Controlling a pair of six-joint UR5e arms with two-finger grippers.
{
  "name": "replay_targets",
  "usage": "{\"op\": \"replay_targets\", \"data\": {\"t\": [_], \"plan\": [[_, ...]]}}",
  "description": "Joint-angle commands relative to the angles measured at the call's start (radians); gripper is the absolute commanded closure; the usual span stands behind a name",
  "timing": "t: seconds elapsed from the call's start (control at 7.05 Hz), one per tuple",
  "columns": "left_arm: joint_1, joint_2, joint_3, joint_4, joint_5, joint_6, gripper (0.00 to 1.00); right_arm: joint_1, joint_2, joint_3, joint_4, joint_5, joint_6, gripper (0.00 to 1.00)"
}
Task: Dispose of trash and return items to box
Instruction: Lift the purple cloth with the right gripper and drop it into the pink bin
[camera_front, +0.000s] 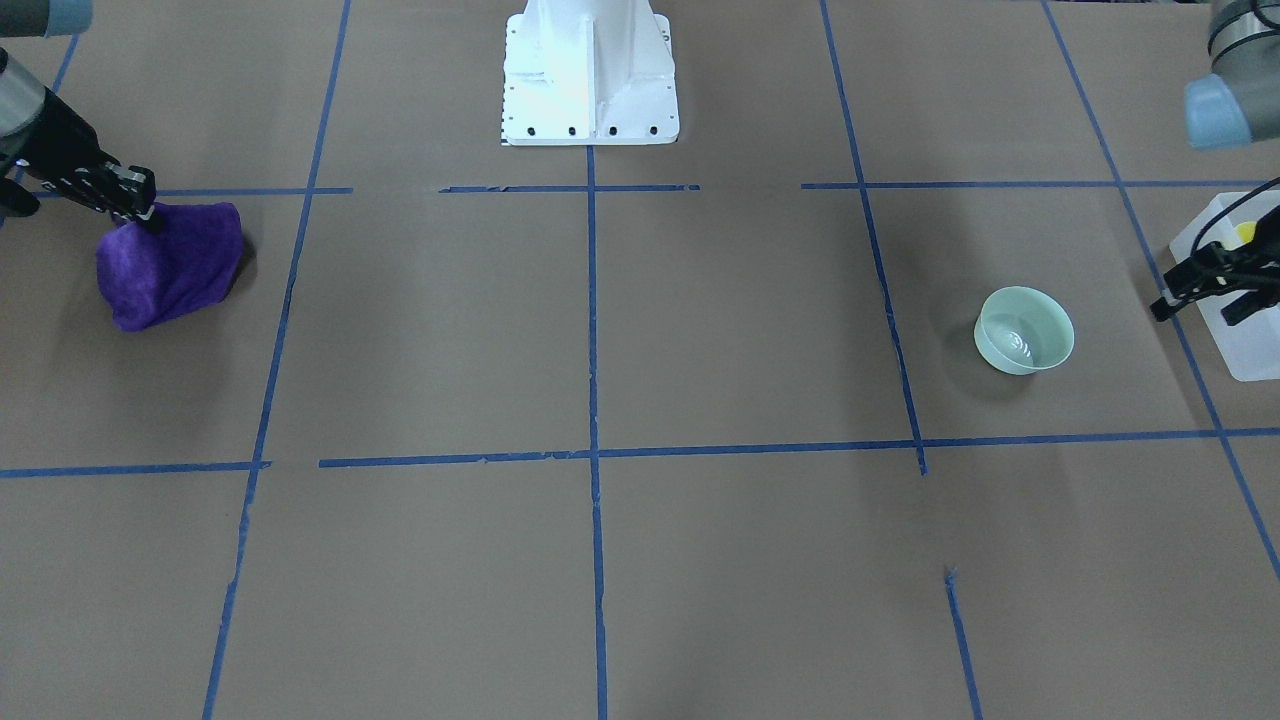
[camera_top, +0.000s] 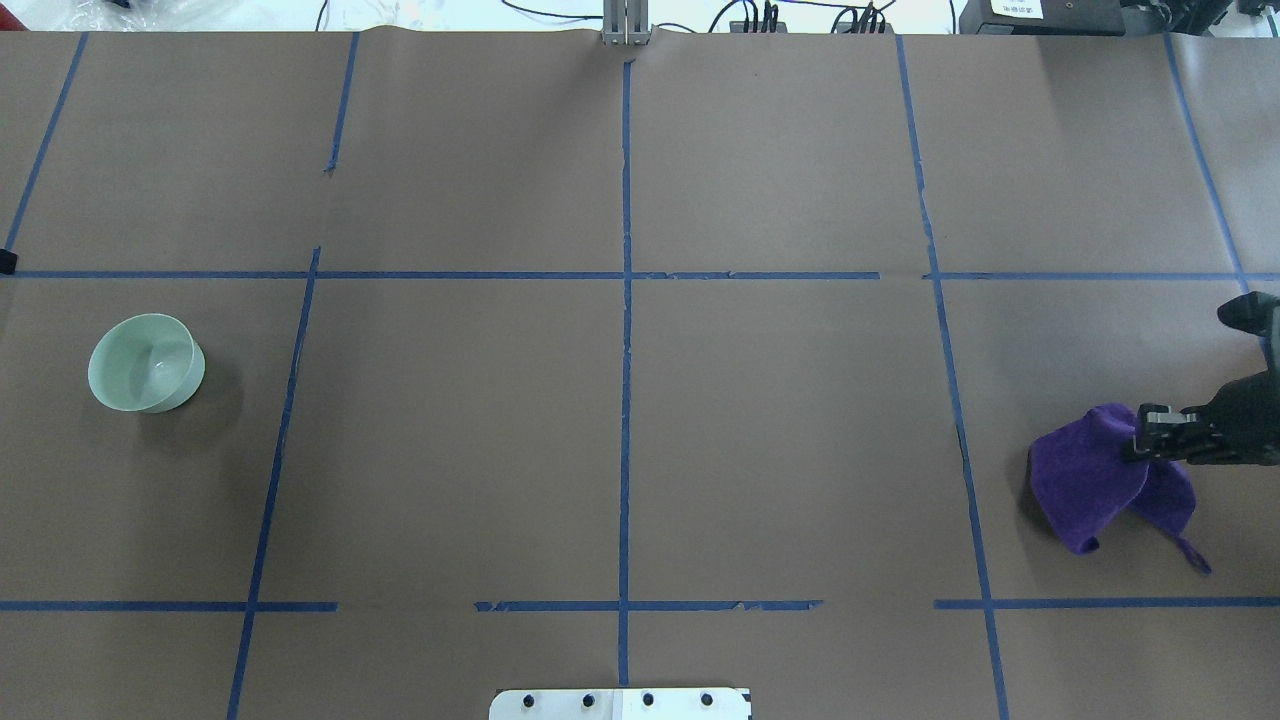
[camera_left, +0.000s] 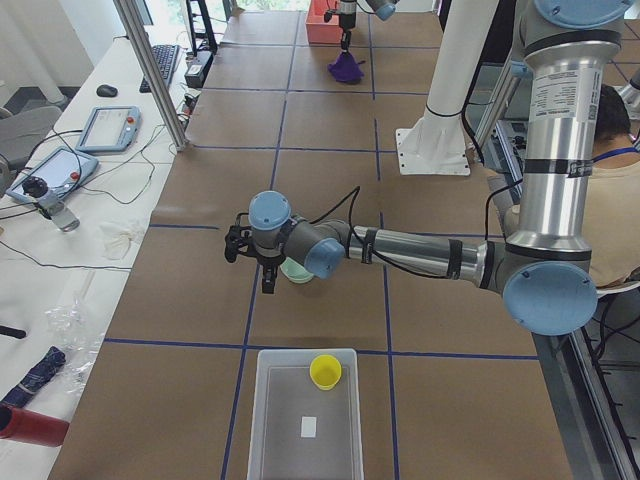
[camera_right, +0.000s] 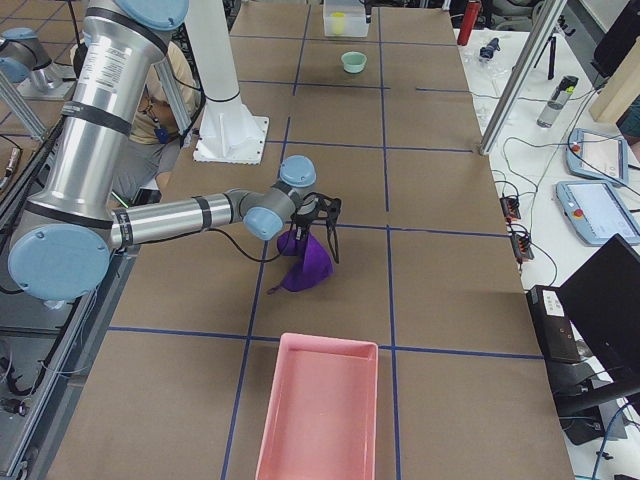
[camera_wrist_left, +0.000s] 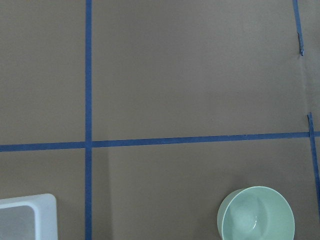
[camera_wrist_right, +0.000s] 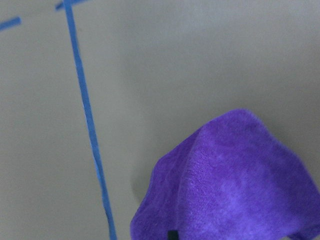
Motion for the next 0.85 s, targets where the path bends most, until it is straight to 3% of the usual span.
{"op": "replay_targets", "data": {"t": [0.0,0.28,0.57,0.71], "plan": [[0.063,0.077,0.004,-0.092,0.062,-0.09,0.0,0.382,0.028,0.031,-0.013,0.287,-0.053,1.0],[0.102,0.076,0.027,-0.107,0.076,-0.1,0.0,0.595,0.051,0.0,-0.075,0.322,-0.258,1.0],[0.115,0.065,0.049,-0.109,0.076,-0.102,0.0,0.822,0.052,-0.081,-0.41,0.298,-0.935,1.0],[0.116,0.065,0.062,-0.133,0.076,-0.102,0.0,0.915,0.072,-0.144,-0.547,0.204,-1.253,1.0]]}}
